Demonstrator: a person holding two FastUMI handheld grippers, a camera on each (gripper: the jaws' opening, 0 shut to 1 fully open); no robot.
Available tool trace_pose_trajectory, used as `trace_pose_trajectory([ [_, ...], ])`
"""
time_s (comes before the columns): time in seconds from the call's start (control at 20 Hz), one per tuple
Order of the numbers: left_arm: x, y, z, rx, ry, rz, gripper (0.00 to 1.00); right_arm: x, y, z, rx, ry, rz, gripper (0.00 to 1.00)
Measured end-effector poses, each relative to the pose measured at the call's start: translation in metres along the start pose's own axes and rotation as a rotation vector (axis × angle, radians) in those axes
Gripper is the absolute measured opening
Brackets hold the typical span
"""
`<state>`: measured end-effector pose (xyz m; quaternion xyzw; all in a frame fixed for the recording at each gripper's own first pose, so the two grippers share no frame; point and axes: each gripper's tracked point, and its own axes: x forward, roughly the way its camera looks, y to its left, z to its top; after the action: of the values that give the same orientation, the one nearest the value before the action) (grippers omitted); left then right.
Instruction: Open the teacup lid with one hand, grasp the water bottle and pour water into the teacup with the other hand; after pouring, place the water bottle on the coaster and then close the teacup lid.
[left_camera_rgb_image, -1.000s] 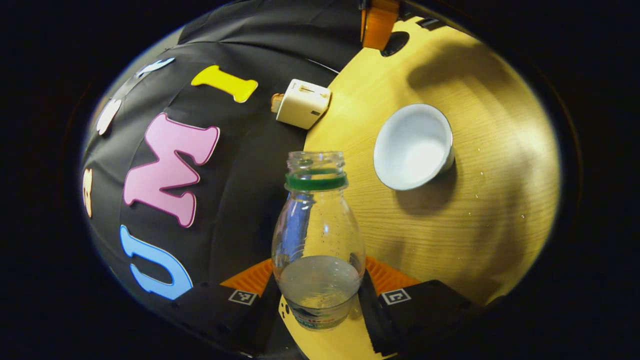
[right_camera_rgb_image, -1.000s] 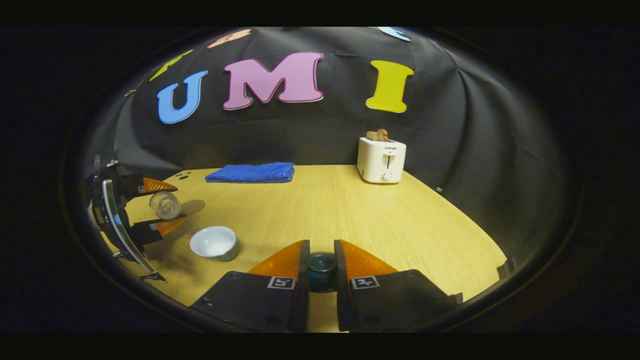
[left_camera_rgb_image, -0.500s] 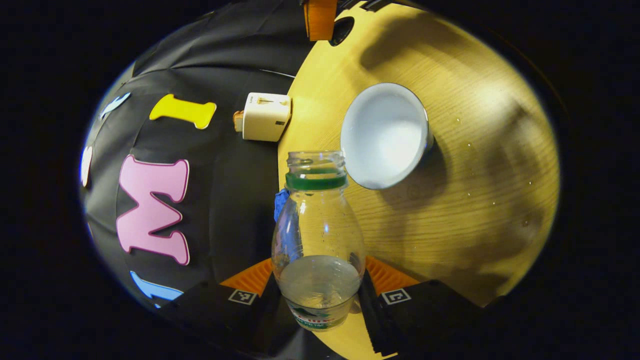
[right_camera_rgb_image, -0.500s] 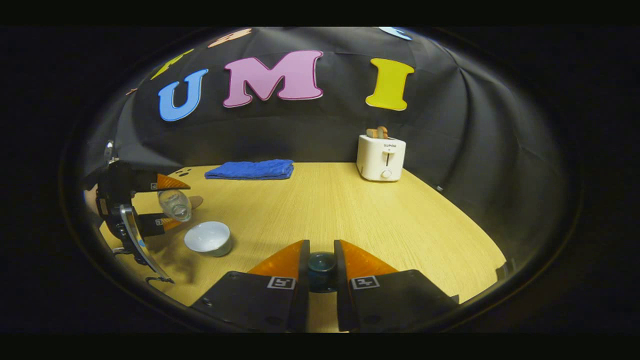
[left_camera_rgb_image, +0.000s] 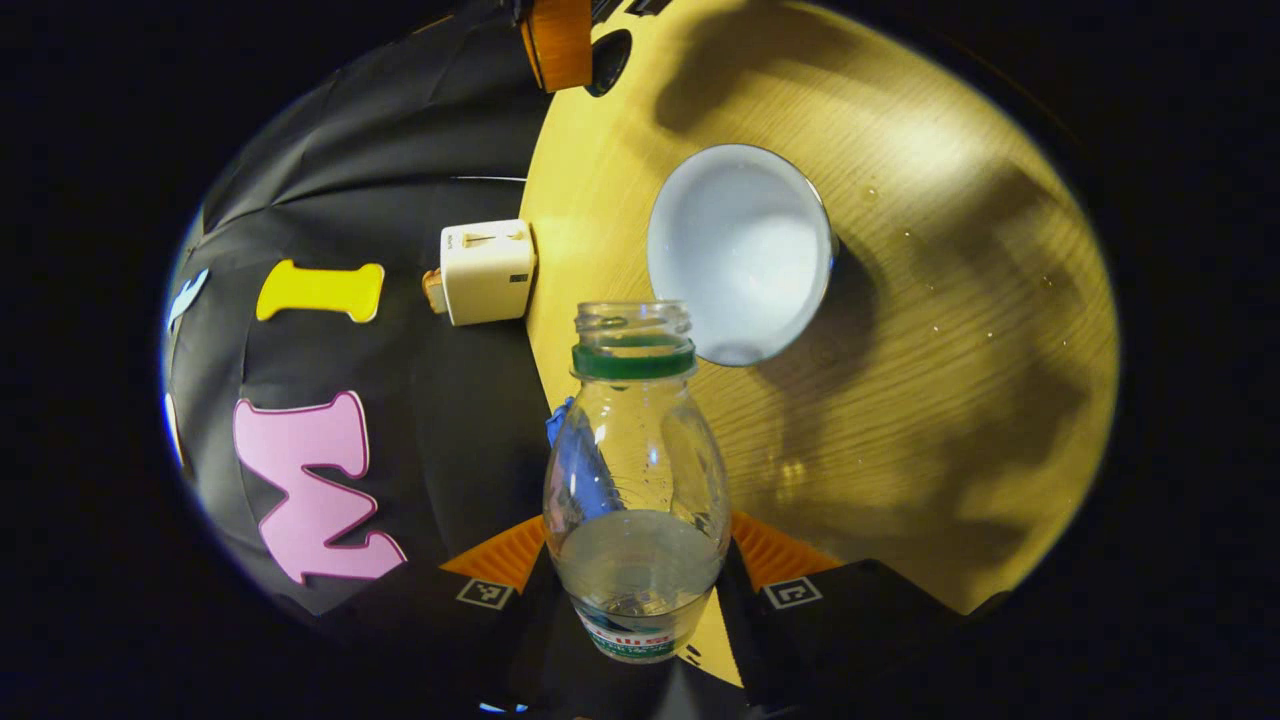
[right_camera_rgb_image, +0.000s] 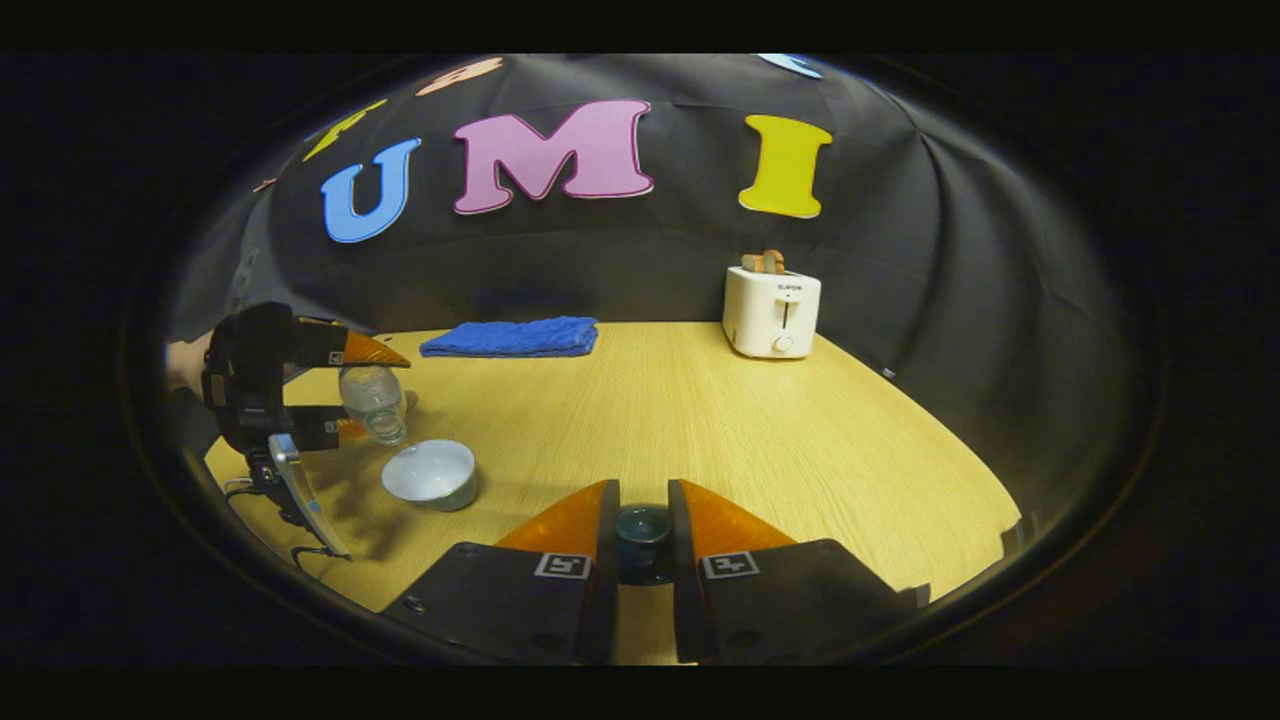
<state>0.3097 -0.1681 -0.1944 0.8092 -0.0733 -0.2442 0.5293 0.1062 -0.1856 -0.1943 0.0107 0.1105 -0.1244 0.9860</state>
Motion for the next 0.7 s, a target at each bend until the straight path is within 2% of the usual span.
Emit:
trace_pose_trajectory([
  [0.05, 0.001, 0.002, 0.001, 0.026, -0.005, -0.005, 0.74, 0.000, 0.002, 0.000, 0.006, 0.000, 0.003, 0.21],
  [0.1, 0.002, 0.002, 0.002, 0.043, -0.008, -0.009, 0.76, -0.001, 0.003, 0.001, 0.008, 0.000, 0.006, 0.25],
  [0.3, 0.005, 0.006, 0.002, 0.109, -0.010, -0.017, 0.76, -0.001, 0.003, 0.003, -0.003, -0.004, 0.015, 0.25],
  [0.35, 0.005, 0.008, 0.002, 0.132, -0.015, -0.017, 0.76, -0.001, 0.004, 0.002, -0.002, -0.003, 0.019, 0.30],
  [0.4, 0.005, 0.009, 0.004, 0.153, -0.021, -0.017, 0.76, -0.002, 0.005, 0.002, -0.001, -0.003, 0.021, 0.25],
  [0.5, 0.006, 0.014, 0.004, 0.191, -0.024, -0.016, 0.75, -0.003, 0.004, 0.004, -0.002, -0.006, 0.020, 0.26],
  [0.55, 0.007, 0.016, 0.003, 0.209, -0.023, -0.015, 0.75, -0.002, 0.004, 0.004, 0.001, -0.006, 0.021, 0.21],
  [0.6, 0.008, 0.017, 0.004, 0.228, -0.022, -0.016, 0.76, -0.002, 0.005, 0.003, 0.006, -0.004, 0.022, 0.25],
  [0.7, 0.008, 0.022, 0.004, 0.262, -0.023, -0.020, 0.76, -0.002, 0.006, 0.003, 0.009, -0.003, 0.025, 0.25],
])
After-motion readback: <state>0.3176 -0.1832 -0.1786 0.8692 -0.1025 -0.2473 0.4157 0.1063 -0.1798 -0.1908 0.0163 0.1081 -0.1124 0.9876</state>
